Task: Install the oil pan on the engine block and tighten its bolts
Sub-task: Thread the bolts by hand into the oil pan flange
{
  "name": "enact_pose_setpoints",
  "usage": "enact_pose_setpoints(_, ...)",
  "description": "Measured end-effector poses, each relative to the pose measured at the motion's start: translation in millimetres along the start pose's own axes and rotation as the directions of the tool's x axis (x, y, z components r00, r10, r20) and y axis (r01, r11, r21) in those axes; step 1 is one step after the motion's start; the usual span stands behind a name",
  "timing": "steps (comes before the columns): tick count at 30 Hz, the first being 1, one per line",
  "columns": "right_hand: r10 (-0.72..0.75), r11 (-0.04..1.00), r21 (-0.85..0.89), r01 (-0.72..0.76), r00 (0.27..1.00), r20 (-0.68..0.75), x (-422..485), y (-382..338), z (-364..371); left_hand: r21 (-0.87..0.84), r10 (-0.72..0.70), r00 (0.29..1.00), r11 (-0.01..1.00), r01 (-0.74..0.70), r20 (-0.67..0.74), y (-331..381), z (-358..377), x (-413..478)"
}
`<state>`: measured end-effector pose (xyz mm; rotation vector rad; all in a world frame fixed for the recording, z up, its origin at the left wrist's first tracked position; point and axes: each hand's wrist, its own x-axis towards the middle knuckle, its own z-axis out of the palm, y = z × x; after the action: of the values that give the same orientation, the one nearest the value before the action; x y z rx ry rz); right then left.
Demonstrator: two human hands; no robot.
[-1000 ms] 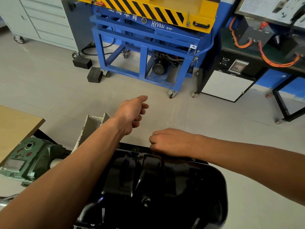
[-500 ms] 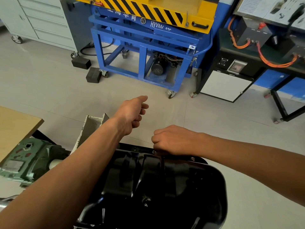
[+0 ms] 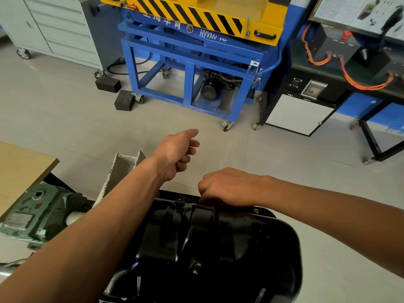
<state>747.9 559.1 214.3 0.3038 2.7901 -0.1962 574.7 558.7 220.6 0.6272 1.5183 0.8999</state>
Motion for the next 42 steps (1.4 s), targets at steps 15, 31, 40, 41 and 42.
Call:
enact_pose_setpoints(15, 0.456, 0.838, 0.492, -0.237, 0.799, -0.392, 15, -1, -33, -0.048, -0.087, 0.976, 0.994, 0.098, 0.199, -1, 3, -8)
enact_pose_setpoints(31, 0.647, 0.586, 0.742, -0.327, 0.74, -0.185, 37, -5, -35, -0.2, -0.076, 0.95, 0.97, 0.142, 0.304, 2, 0, -18)
enact_pose_setpoints(40, 0.455, 0.626, 0.758, -0.183, 0.875, -0.164, 29, -7, -3, -0.102, -0.052, 0.997, 0.993, 0.058, 0.058, -12, -23, -7)
enact_pose_setpoints(41, 0.417, 0.647, 0.743, -0.173, 0.896, -0.154, 31, -6, -2, -0.097, -0.029, 1.0, 0.995, 0.028, -0.01, -13, -24, -3)
enact_pose_setpoints(42, 0.372, 0.674, 0.722, -0.157, 0.916, -0.149, 33, -5, -1, -0.104, -0.012, 0.998, 0.995, 0.005, -0.066, -13, -24, 0)
